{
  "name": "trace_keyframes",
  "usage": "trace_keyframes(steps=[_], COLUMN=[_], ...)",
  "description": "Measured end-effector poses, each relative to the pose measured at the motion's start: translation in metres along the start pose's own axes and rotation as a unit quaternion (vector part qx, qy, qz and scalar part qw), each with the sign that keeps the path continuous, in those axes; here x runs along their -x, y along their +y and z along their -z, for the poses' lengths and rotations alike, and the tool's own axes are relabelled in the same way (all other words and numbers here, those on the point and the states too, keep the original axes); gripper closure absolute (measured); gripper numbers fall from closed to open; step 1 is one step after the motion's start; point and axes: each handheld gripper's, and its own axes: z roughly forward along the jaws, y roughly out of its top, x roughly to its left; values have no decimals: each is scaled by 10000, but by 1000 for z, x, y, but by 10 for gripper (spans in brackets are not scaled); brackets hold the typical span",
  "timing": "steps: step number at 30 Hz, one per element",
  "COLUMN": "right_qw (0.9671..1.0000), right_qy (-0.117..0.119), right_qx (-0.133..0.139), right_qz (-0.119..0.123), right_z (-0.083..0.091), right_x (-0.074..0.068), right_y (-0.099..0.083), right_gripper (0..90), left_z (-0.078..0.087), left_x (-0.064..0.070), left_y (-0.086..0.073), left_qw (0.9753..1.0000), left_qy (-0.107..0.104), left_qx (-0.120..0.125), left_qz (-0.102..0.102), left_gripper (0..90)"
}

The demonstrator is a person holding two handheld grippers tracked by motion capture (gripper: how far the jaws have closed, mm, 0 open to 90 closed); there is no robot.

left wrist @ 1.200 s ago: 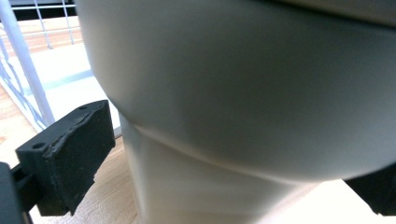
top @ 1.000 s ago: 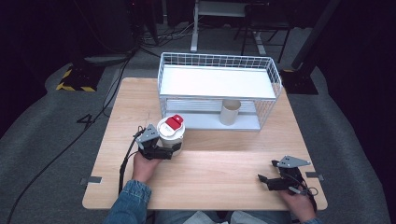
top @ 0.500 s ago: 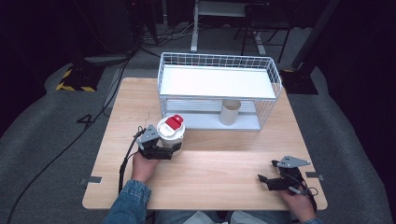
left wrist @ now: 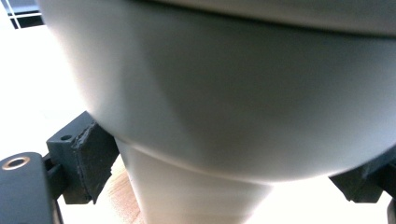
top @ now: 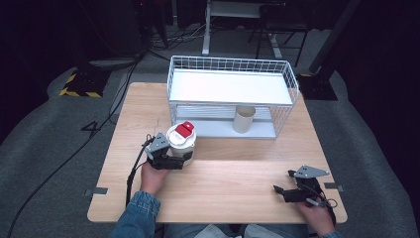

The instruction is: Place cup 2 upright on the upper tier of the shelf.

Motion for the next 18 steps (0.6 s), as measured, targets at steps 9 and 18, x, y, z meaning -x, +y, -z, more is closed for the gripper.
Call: trace_keyframes(steps=[9,18], right_qw=[10000,10000], right_qy=[2,2], right_qx=[-1,-1], right_qz=[-1,-2], right_z=[0,0], right_x=[0,0], right_y=[0,0], right_gripper=[124,125], left_z=[3,9], left_x=[6,17], left_y=[5,20], left_qw=[9999,9997], left_qy=[-78,-136], left_qx=[110,92], left_qz=[-11,-163], left_gripper=[98,99])
